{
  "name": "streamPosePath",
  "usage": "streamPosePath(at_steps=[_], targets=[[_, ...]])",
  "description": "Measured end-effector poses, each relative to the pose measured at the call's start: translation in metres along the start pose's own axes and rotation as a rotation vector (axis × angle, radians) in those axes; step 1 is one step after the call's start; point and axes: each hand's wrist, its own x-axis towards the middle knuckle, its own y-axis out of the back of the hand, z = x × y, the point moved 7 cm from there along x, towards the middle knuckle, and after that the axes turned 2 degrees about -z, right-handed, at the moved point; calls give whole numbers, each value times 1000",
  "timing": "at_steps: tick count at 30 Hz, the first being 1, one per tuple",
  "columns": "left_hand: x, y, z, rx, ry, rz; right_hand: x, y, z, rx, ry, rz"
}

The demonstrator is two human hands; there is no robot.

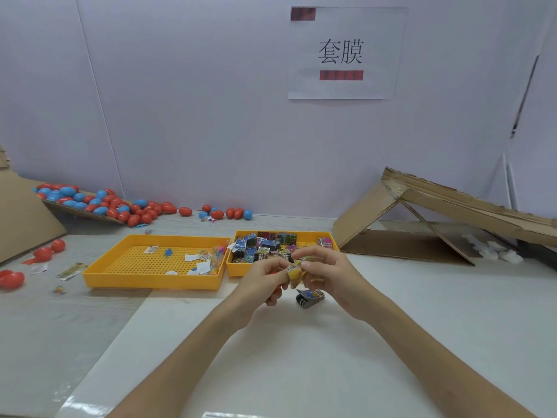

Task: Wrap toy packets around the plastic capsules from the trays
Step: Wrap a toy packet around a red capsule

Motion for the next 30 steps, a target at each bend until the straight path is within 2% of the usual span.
streamPosePath(at_steps=[5,11,15,23,30], targets=[[-2,3,3,-31,-5,17,0,-1,4,3,-97,-10],[-3,1,6,-21,-10,-12,1,3,9,12,-157,67],[-3,-4,6,-94,42,-63,1,-2,10,16,-181,27],[-2,-5,1,-105,72,-42,0,-4,12,-105,-243,40],[-1,-2,4,-136,36,-29,-3,-11,6,-12,-216,-51]])
